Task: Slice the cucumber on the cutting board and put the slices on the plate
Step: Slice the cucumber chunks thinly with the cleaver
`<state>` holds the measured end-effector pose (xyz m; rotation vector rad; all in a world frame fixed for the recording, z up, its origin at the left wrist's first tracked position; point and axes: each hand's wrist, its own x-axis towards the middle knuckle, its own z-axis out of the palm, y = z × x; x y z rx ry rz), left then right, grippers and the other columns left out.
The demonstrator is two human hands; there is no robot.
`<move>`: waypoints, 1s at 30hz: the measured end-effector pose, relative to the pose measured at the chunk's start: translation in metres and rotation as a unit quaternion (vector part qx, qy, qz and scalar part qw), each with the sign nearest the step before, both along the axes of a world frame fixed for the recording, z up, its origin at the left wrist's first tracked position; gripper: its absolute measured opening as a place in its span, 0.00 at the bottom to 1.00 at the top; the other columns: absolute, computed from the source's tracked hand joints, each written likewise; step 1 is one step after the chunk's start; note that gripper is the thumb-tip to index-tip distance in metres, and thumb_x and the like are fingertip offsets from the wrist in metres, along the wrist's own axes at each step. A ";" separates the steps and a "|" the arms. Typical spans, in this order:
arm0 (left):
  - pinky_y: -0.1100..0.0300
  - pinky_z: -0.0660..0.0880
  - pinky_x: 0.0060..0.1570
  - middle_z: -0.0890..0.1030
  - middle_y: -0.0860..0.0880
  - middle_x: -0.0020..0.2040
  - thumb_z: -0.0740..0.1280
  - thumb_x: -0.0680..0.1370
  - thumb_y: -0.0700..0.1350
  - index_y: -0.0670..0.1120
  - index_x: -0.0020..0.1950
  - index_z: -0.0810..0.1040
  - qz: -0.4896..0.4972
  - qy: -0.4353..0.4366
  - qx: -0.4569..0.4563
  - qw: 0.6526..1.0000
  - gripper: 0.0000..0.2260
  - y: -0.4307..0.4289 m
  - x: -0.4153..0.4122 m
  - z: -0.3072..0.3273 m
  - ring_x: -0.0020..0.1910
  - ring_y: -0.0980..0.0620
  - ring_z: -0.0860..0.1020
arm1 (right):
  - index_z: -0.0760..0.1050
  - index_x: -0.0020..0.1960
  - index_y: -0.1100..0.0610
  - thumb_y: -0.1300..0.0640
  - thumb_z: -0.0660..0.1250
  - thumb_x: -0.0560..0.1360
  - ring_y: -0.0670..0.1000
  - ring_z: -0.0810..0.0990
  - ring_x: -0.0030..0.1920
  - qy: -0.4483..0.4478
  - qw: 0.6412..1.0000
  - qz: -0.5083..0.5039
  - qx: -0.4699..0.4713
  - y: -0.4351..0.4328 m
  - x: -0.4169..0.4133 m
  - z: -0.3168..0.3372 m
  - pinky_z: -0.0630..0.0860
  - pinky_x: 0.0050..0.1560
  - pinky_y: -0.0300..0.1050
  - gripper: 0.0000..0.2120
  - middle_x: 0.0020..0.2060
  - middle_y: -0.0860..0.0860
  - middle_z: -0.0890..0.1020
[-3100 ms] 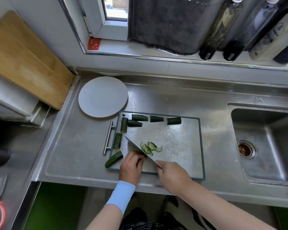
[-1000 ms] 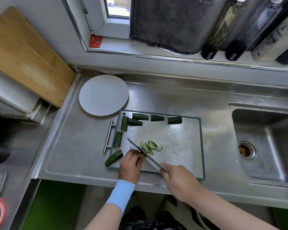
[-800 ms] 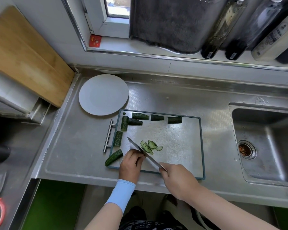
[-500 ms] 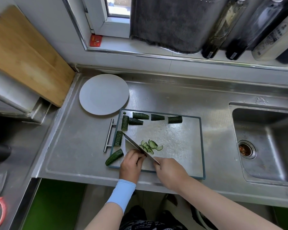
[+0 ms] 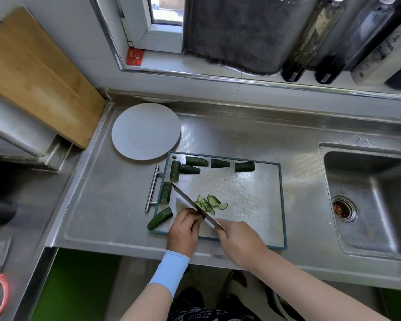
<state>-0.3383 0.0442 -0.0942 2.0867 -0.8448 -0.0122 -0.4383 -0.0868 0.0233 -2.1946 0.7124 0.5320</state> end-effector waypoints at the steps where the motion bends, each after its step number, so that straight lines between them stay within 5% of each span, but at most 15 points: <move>1: 0.66 0.73 0.49 0.80 0.49 0.46 0.74 0.71 0.32 0.42 0.45 0.83 0.004 0.005 0.000 1.000 0.07 0.000 0.000 0.000 0.47 0.52 0.78 | 0.70 0.42 0.47 0.50 0.54 0.84 0.48 0.71 0.31 -0.003 1.000 -0.001 0.001 -0.001 -0.004 0.002 0.69 0.35 0.46 0.13 0.32 0.48 0.76; 25: 0.66 0.73 0.45 0.79 0.50 0.45 0.73 0.70 0.30 0.42 0.42 0.81 0.008 0.019 0.020 1.000 0.08 0.000 -0.001 0.001 0.46 0.52 0.78 | 0.66 0.37 0.46 0.53 0.54 0.83 0.48 0.69 0.31 0.025 1.000 -0.007 0.007 0.004 0.000 -0.003 0.64 0.32 0.42 0.16 0.30 0.46 0.72; 30: 0.67 0.73 0.46 0.79 0.50 0.46 0.72 0.71 0.33 0.42 0.42 0.81 0.006 0.019 0.017 1.000 0.05 0.000 -0.001 0.001 0.46 0.53 0.78 | 0.69 0.42 0.46 0.53 0.55 0.83 0.52 0.74 0.37 0.016 1.000 -0.017 0.003 0.008 0.013 -0.007 0.70 0.39 0.45 0.12 0.33 0.46 0.74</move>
